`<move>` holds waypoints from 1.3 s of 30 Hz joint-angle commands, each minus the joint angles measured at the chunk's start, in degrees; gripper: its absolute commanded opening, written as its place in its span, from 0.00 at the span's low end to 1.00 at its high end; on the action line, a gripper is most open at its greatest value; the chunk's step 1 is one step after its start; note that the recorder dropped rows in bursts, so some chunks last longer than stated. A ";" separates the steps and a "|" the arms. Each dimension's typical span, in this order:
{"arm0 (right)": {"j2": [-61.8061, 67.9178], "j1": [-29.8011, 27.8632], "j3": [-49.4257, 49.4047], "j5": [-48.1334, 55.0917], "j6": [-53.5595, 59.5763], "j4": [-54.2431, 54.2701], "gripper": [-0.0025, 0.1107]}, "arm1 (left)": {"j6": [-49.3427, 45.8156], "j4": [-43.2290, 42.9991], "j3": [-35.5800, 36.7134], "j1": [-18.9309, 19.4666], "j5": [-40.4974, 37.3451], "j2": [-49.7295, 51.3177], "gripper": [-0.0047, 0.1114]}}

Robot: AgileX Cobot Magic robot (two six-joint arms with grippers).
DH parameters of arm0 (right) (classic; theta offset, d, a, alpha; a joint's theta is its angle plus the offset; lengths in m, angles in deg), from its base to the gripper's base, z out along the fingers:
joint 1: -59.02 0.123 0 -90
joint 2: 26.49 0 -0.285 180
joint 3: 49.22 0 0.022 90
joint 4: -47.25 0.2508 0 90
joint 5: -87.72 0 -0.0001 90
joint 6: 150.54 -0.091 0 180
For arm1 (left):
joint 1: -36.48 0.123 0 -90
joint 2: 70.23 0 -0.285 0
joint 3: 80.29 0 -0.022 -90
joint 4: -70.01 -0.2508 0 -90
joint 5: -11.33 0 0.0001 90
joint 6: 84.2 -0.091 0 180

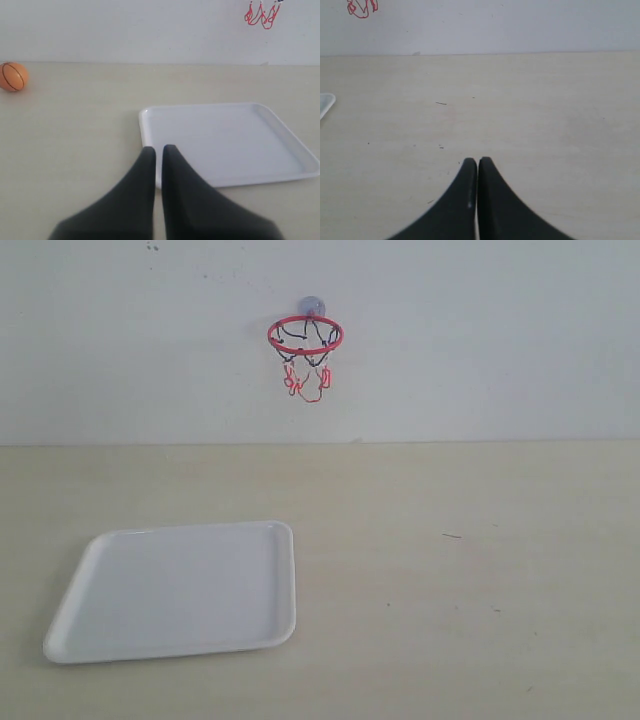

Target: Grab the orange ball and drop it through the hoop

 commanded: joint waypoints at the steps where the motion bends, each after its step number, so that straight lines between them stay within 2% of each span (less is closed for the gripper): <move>1: -0.26 1.79 0.01 -0.03 0.37 0.45 0.02 | -0.18 0.62 0.21 0.10 0.12 -0.22 0.08; 39: -0.26 2.82 0.01 0.26 0.37 0.69 0.02 | -0.18 0.62 0.21 0.10 0.12 -0.22 0.08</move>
